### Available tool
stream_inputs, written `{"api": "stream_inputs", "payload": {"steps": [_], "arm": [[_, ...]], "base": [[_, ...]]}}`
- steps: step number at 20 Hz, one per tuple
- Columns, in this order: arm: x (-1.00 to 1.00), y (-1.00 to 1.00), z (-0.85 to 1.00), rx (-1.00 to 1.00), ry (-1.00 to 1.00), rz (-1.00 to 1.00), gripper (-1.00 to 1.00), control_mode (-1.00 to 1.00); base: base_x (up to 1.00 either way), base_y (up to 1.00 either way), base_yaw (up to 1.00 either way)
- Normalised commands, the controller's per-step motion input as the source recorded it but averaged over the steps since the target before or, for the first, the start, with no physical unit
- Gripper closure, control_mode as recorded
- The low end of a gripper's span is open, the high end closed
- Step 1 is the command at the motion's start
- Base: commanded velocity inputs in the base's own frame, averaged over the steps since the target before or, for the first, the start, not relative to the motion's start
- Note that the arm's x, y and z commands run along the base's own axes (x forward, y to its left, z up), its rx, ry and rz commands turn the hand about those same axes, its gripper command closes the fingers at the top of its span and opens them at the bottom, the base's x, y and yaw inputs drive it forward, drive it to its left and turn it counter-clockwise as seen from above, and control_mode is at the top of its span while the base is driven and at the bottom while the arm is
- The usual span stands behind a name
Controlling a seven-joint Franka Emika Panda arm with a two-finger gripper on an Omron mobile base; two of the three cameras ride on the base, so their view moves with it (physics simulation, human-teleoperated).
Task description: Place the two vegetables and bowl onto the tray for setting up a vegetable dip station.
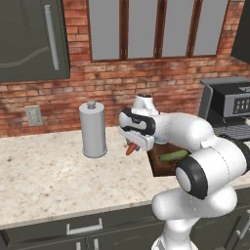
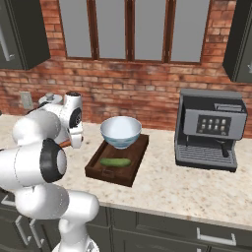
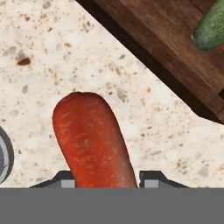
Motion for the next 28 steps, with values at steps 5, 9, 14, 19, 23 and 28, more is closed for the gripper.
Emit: {"api": "stream_inputs", "payload": {"steps": [5,9,14,19,23,28], "arm": [[-0.48,-0.04,0.26,0.00,0.00,0.02,1.00,-1.00],[-0.47,-0.08,0.25,0.00,0.00,0.02,1.00,-1.00],[-0.48,-0.13,0.21,0.00,0.00,0.07,1.00,-1.00],[-0.50,-0.15,0.18,0.00,0.00,0.02,1.00,-1.00],[-0.37,-0.18,0.14,0.00,0.00,0.04,1.00,-1.00],[-0.30,-0.22,0.14,0.00,0.00,0.12,1.00,-1.00]], "base": [[0.00,0.00,0.00],[0.00,0.00,0.00],[0.00,0.00,0.00],[0.00,0.00,0.00],[0.00,0.00,0.00],[0.00,0.00,0.00]]}}
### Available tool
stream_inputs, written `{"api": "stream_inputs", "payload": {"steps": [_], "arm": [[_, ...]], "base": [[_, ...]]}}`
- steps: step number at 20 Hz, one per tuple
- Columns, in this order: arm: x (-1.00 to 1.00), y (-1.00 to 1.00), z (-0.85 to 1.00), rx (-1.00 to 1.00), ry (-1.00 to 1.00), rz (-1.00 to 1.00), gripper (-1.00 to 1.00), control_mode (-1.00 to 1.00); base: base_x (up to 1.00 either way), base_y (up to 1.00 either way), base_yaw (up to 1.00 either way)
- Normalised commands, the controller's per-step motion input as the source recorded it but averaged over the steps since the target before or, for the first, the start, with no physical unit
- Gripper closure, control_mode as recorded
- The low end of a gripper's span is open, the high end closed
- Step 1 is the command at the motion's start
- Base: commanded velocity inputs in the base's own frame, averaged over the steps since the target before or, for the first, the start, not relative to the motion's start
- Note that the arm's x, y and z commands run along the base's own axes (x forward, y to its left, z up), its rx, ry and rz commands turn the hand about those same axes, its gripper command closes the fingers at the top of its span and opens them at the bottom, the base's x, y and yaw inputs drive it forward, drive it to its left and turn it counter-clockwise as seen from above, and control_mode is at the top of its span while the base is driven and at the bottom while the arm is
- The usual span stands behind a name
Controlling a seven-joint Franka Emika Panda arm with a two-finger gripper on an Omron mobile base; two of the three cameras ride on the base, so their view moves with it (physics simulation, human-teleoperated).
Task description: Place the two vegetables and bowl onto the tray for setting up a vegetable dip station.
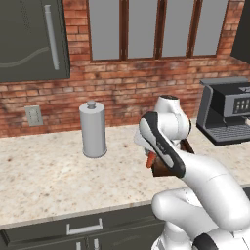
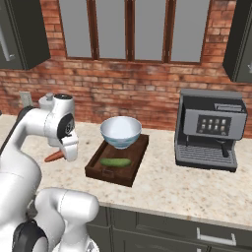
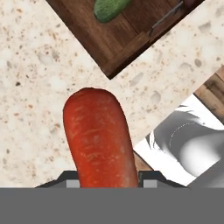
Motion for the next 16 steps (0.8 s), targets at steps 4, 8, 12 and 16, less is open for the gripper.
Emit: {"api": "stream_inputs", "payload": {"steps": [4,8,12,16], "arm": [[-0.29,-0.25,0.11,0.00,0.00,0.10,1.00,-1.00],[-0.27,-0.24,0.09,0.00,0.00,0.01,1.00,-1.00],[-0.25,-0.21,0.07,0.00,0.00,0.00,1.00,-1.00],[-0.20,-0.18,0.06,0.00,0.00,-0.09,1.00,-1.00]], "base": [[0.00,0.00,0.00],[0.00,0.00,0.00],[0.00,0.00,0.00],[0.00,0.00,0.00]]}}
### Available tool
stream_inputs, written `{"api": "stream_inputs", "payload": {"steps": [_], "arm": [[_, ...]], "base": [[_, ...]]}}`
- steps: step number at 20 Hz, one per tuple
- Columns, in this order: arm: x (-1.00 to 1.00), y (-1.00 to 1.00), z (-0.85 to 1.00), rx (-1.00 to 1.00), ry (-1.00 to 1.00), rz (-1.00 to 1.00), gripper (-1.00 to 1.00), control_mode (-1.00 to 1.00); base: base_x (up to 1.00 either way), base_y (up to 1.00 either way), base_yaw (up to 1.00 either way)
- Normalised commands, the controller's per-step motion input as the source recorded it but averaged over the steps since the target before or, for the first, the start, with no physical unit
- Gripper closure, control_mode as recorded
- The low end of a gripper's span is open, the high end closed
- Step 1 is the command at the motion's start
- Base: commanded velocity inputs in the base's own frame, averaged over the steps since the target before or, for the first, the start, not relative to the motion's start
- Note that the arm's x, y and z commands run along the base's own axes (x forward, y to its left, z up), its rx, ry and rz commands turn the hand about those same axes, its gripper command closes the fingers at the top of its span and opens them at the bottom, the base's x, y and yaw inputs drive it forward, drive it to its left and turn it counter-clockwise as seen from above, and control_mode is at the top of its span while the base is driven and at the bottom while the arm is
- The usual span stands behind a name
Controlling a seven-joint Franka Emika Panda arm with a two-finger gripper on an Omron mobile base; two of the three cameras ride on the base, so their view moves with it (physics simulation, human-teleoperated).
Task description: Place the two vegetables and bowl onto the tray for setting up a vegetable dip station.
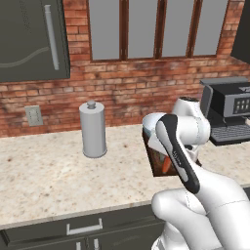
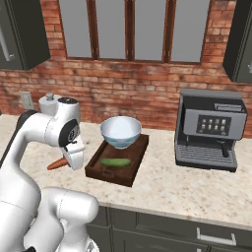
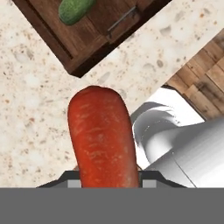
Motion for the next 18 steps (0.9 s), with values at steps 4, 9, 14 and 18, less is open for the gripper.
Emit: {"api": "stream_inputs", "payload": {"steps": [4,9,14,18], "arm": [[-0.15,-0.19,0.03,0.00,0.00,-0.13,1.00,-1.00],[-0.12,-0.23,0.01,0.00,0.00,-0.15,1.00,-1.00],[-0.10,-0.27,0.00,0.00,0.00,-0.14,1.00,-1.00],[-0.03,-0.25,0.00,0.00,0.00,-0.13,1.00,-1.00]], "base": [[0.00,0.00,0.00],[0.00,0.00,0.00],[0.00,0.00,0.00],[0.00,0.00,0.00]]}}
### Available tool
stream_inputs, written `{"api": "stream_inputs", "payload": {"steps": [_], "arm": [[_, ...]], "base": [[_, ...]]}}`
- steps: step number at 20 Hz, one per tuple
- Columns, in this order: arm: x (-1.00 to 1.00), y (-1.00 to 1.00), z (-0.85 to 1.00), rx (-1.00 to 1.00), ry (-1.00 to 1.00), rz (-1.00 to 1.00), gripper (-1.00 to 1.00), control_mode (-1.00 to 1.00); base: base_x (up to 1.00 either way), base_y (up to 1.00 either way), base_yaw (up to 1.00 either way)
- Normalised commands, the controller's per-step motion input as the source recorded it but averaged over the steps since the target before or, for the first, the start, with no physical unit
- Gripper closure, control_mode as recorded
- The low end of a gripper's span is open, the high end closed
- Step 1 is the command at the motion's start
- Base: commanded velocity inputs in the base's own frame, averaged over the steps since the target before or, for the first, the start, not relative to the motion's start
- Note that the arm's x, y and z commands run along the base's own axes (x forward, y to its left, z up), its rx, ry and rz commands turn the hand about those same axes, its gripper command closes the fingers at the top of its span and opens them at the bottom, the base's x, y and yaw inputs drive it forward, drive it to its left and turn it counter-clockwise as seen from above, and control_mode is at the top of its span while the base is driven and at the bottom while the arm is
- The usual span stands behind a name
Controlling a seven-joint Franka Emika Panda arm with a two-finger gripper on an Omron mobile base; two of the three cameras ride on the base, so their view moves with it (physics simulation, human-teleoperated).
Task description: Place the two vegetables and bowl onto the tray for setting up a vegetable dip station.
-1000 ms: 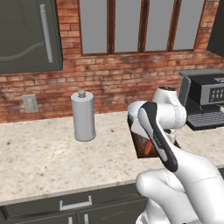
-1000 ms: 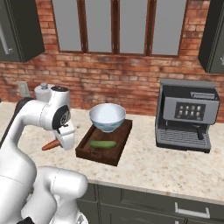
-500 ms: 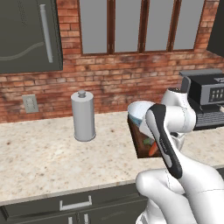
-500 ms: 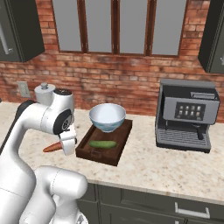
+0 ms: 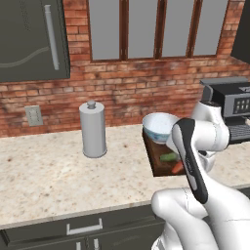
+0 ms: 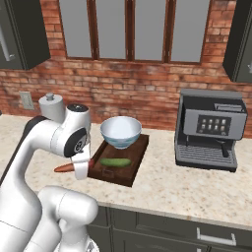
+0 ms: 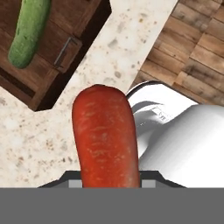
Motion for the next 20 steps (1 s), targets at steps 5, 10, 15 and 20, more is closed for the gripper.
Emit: {"api": "stream_inputs", "payload": {"steps": [5,10,15,20], "arm": [[0.02,-0.26,-0.01,0.00,0.02,-0.17,1.00,-1.00],[0.08,-0.26,-0.06,0.00,0.02,-0.20,1.00,-1.00],[0.15,-0.25,-0.10,0.00,0.02,-0.17,1.00,-1.00],[0.18,-0.23,-0.10,0.00,0.00,-0.13,1.00,-1.00]], "base": [[0.00,0.00,0.00],[0.00,0.00,0.00],[0.00,0.00,0.00],[0.00,0.00,0.00]]}}
